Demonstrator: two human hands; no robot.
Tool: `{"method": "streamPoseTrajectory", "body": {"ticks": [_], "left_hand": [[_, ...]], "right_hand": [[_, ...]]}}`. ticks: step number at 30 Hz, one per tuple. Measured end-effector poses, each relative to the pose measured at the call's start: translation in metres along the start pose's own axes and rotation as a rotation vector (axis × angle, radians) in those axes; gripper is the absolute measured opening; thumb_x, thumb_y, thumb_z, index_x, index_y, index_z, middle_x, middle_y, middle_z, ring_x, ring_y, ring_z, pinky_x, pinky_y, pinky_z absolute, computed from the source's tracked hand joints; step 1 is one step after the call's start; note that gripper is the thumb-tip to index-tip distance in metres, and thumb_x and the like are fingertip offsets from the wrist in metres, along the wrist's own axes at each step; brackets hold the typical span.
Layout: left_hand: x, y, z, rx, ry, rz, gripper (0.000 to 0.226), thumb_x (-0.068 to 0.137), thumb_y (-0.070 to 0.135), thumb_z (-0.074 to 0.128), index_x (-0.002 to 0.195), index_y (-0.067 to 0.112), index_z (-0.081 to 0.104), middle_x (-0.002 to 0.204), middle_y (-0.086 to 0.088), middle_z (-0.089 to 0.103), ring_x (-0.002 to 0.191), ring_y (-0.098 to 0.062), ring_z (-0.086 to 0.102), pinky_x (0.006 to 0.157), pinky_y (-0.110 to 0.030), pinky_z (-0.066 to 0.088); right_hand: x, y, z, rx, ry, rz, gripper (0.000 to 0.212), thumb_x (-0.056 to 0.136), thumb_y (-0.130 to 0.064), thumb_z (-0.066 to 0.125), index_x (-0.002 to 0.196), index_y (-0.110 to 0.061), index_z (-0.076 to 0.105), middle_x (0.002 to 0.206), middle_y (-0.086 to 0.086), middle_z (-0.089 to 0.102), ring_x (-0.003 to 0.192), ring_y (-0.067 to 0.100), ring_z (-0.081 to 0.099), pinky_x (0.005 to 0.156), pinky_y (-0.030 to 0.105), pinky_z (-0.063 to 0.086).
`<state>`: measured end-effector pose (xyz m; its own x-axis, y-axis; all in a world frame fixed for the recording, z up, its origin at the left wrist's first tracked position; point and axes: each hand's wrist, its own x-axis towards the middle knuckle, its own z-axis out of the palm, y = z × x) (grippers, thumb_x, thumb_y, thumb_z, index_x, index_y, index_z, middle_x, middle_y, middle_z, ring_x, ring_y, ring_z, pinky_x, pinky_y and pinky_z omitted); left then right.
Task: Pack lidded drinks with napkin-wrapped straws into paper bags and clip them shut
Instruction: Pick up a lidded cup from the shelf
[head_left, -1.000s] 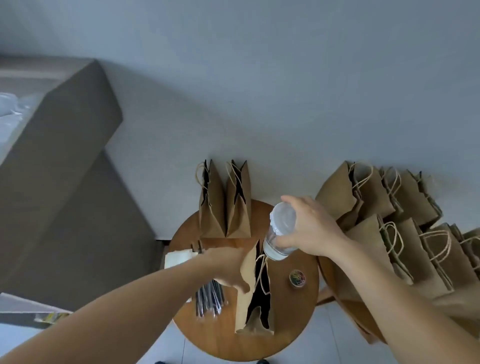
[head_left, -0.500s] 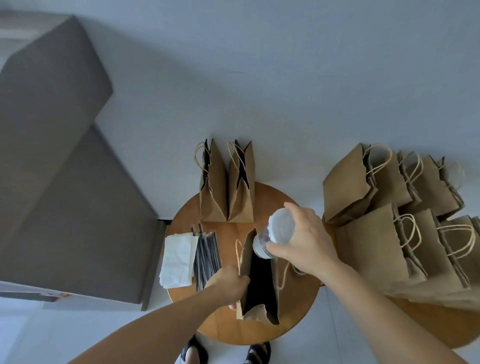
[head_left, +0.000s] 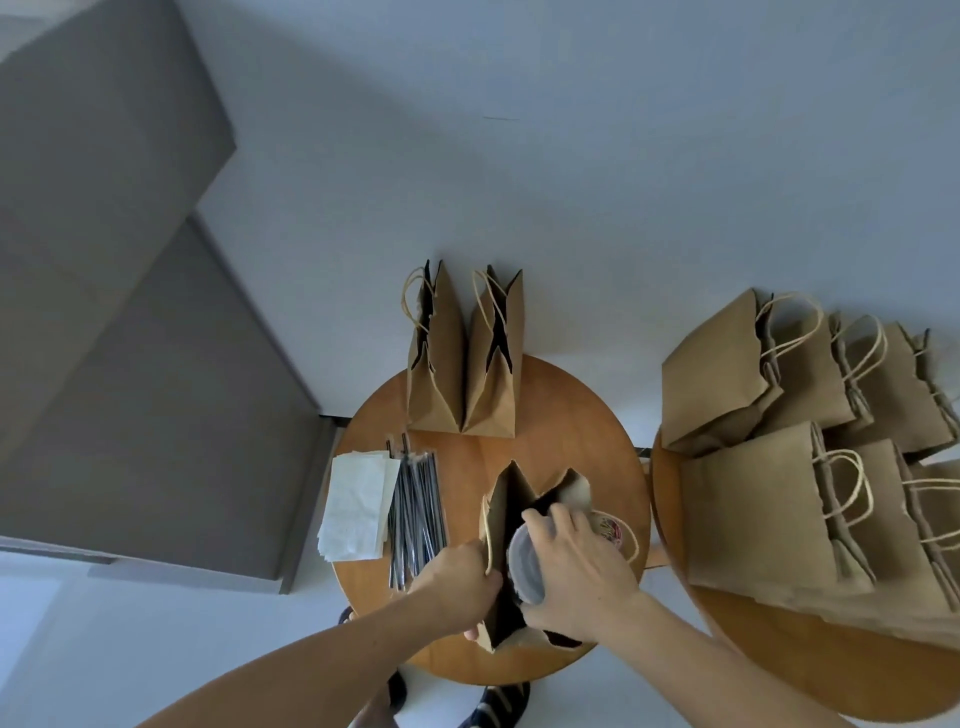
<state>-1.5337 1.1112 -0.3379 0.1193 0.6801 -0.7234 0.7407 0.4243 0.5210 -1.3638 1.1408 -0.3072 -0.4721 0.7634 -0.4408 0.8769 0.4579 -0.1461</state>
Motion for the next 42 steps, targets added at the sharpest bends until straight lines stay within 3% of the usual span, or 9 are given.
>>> {"method": "streamPoseTrajectory", "body": {"ticks": [4,10,18,24,28,33,37,40,42], "left_hand": [[-0.003,-0.003,0.004,-0.020,0.032,-0.017,0.022,0.098,0.028,0.036,0.102,0.013,0.053,0.078,-0.013,0.073,0.066,-0.016,0.074,0.080,-0.044,0.059],[0.002,-0.009,0.012,-0.025,0.085,-0.036,0.023,0.099,0.026,0.043,0.114,0.014,0.056,0.098,-0.005,0.068,0.079,-0.017,0.073,0.074,-0.033,0.061],[0.007,-0.013,0.014,0.099,0.083,-0.015,0.027,0.100,0.031,0.044,0.122,0.016,0.051,0.109,-0.010,0.062,0.092,-0.025,0.068,0.085,-0.037,0.058],[0.008,-0.009,0.010,0.110,0.097,0.030,0.026,0.099,0.032,0.042,0.120,0.017,0.048,0.100,-0.009,0.066,0.085,-0.025,0.069,0.079,-0.039,0.060],[0.010,-0.005,0.006,0.147,0.121,0.034,0.026,0.100,0.034,0.042,0.121,0.019,0.046,0.099,-0.004,0.067,0.086,-0.022,0.068,0.079,-0.039,0.060],[0.006,0.004,0.002,0.156,0.100,0.033,0.029,0.096,0.037,0.041,0.118,0.019,0.048,0.099,-0.005,0.067,0.089,-0.024,0.068,0.081,-0.043,0.059],[0.006,0.001,-0.008,0.096,-0.151,0.125,0.058,0.082,0.041,0.062,0.134,0.025,0.042,0.116,0.000,0.063,0.095,-0.019,0.064,0.084,-0.036,0.057],[0.003,-0.017,-0.025,0.065,-0.268,0.155,0.079,0.083,0.032,0.073,0.148,0.033,0.028,0.142,0.009,0.048,0.103,-0.012,0.057,0.086,-0.026,0.050],[0.000,-0.035,-0.040,0.077,-0.163,0.130,0.066,0.086,0.024,0.067,0.145,0.027,0.039,0.142,0.006,0.049,0.113,-0.014,0.055,0.093,-0.028,0.049]], "right_hand": [[0.027,-0.012,0.028,-0.141,-0.125,0.089,0.094,0.071,-0.049,0.071,0.143,-0.016,0.021,0.133,0.016,0.036,0.119,0.035,0.042,0.088,0.039,0.049],[0.063,-0.004,0.064,-0.016,-0.247,0.283,0.090,0.082,-0.039,0.068,0.149,-0.014,0.015,0.142,0.016,0.030,0.127,0.035,0.038,0.094,0.040,0.049],[0.085,-0.008,0.098,-0.007,-0.182,0.269,0.051,0.100,-0.029,0.038,0.147,-0.014,0.024,0.145,0.014,0.033,0.130,0.031,0.038,0.097,0.038,0.045],[0.086,-0.009,0.105,-0.014,-0.198,0.267,0.055,0.099,-0.027,0.039,0.150,-0.014,0.020,0.146,0.016,0.029,0.131,0.033,0.036,0.099,0.040,0.044],[0.076,-0.007,0.093,0.075,-0.256,0.319,0.077,0.097,-0.033,0.046,0.155,-0.014,-0.001,0.155,0.019,0.016,0.139,0.035,0.026,0.108,0.042,0.038],[0.051,-0.013,0.032,0.195,-0.281,0.289,0.050,0.095,-0.032,0.049,0.140,-0.015,0.040,0.137,0.010,0.041,0.123,0.028,0.045,0.095,0.037,0.045],[0.020,0.003,-0.042,0.279,-0.118,0.170,0.012,0.098,-0.031,0.047,0.089,-0.026,0.052,0.086,-0.007,0.056,0.077,0.011,0.057,0.056,0.021,0.037],[0.012,-0.004,-0.091,0.427,0.226,0.148,0.009,0.098,-0.030,0.049,0.093,-0.031,0.056,0.081,-0.016,0.058,0.068,0.002,0.056,0.052,0.011,0.033],[0.026,-0.024,-0.105,0.595,0.393,0.091,0.007,0.097,-0.029,0.052,0.097,-0.030,0.059,0.081,-0.018,0.059,0.071,0.001,0.057,0.056,0.010,0.035]]}}
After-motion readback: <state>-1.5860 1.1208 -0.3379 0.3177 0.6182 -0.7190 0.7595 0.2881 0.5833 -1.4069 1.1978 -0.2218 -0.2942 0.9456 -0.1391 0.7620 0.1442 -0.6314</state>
